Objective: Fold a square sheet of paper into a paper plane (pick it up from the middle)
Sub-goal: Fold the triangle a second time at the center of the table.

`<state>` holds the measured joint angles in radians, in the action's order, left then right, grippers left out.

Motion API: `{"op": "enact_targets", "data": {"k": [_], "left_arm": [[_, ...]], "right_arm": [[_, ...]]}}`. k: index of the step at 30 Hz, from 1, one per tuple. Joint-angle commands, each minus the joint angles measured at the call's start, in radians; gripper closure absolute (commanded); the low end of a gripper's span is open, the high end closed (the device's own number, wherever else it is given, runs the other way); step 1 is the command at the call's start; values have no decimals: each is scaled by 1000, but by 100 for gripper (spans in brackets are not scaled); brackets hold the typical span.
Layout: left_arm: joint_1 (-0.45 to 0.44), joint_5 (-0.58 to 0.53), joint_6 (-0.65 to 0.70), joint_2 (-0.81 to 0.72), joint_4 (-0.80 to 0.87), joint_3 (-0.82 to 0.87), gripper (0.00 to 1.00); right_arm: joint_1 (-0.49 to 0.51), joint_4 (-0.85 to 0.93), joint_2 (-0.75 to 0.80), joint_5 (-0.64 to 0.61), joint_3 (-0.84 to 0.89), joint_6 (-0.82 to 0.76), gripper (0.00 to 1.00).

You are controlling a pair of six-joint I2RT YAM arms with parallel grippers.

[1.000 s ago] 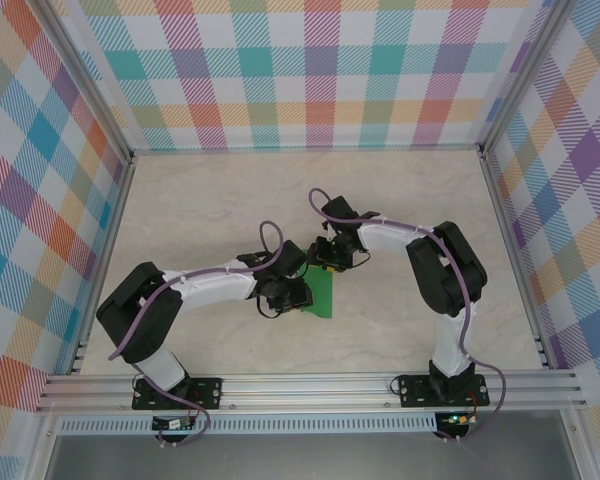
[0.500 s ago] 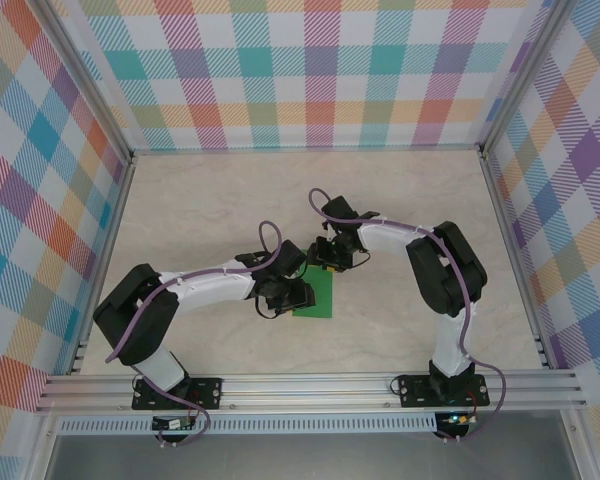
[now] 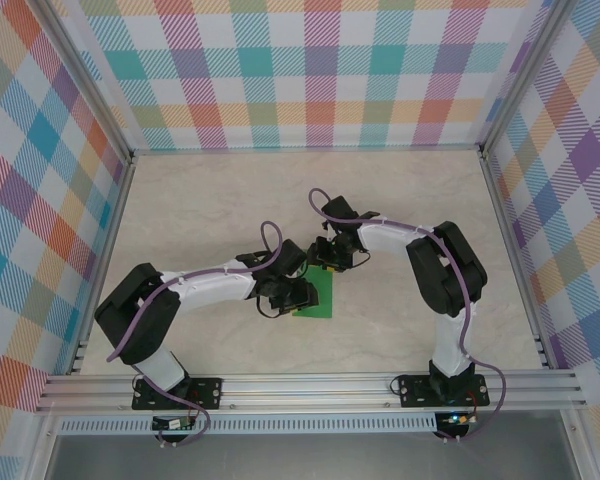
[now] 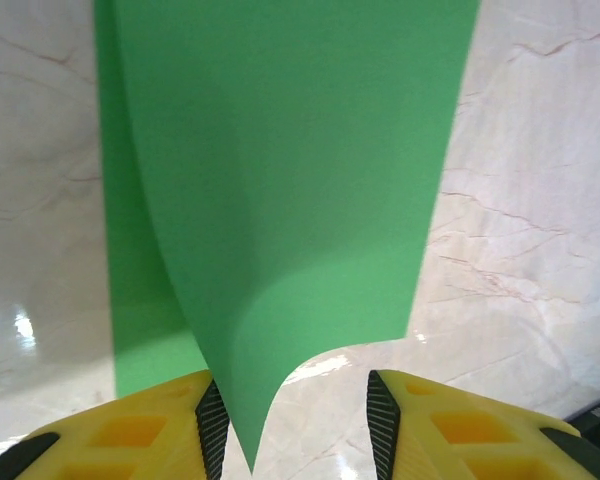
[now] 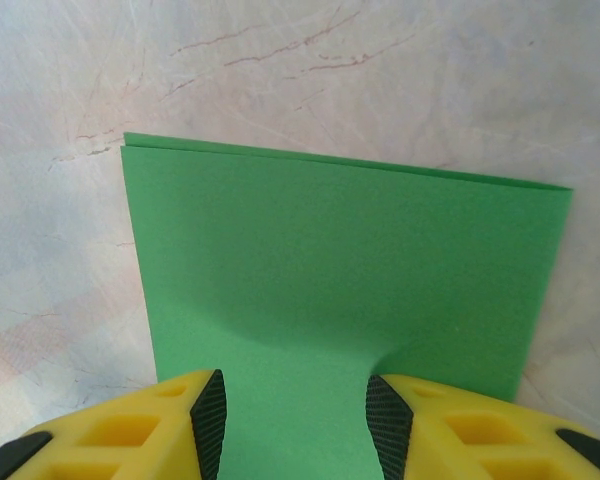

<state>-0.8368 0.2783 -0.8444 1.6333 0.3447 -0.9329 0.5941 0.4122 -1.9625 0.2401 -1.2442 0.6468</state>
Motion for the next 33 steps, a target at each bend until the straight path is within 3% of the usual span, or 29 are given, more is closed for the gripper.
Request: {"op": "enact_targets", "data": {"k": [1, 14, 22, 33], "left_arm": [[-13, 45, -20, 10, -58, 19, 57], [-2, 52, 4, 59, -196, -2, 54], [5, 39, 21, 68, -219, 7, 51], [5, -17, 22, 52, -208, 34, 80]], "right_arm": [[0, 57, -76, -64, 51, 7, 54], [-14, 66, -15, 49, 17, -29, 54], [-63, 52, 151, 134, 43, -48, 51], [-79, -38, 357, 239, 320, -45, 58]]}}
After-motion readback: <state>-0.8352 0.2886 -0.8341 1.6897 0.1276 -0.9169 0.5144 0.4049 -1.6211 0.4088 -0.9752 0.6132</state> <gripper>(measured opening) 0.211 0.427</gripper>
